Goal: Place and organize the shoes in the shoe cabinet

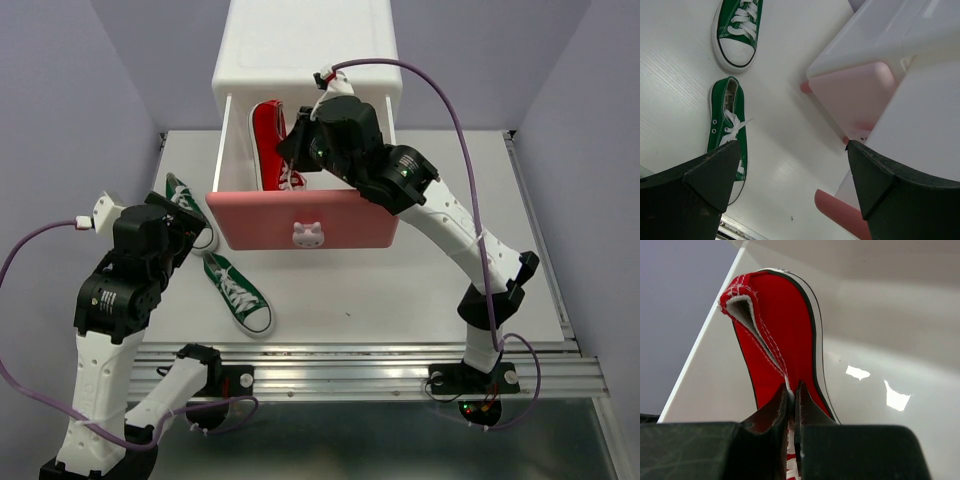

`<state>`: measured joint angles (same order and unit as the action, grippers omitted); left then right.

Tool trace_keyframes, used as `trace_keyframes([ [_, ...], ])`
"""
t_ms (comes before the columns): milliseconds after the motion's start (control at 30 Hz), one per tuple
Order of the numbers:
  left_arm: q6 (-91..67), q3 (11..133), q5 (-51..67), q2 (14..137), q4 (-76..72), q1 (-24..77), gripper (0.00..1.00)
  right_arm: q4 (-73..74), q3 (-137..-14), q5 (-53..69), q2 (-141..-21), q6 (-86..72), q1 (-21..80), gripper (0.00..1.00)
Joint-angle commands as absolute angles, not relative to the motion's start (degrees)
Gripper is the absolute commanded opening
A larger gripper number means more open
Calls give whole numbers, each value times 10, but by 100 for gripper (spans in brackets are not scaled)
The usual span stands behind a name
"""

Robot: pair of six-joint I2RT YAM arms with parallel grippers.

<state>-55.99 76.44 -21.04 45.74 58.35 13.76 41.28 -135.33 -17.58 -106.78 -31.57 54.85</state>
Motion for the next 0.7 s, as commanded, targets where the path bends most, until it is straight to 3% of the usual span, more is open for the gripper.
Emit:
trace_keyframes([
  [0, -554, 753, -222, 456, 579, 136, 99, 358, -1388, -208, -1060, -391, 554, 1],
  [667, -559, 752, -229, 449, 589, 136, 99, 435, -1410, -258, -1084, -505, 554, 0],
])
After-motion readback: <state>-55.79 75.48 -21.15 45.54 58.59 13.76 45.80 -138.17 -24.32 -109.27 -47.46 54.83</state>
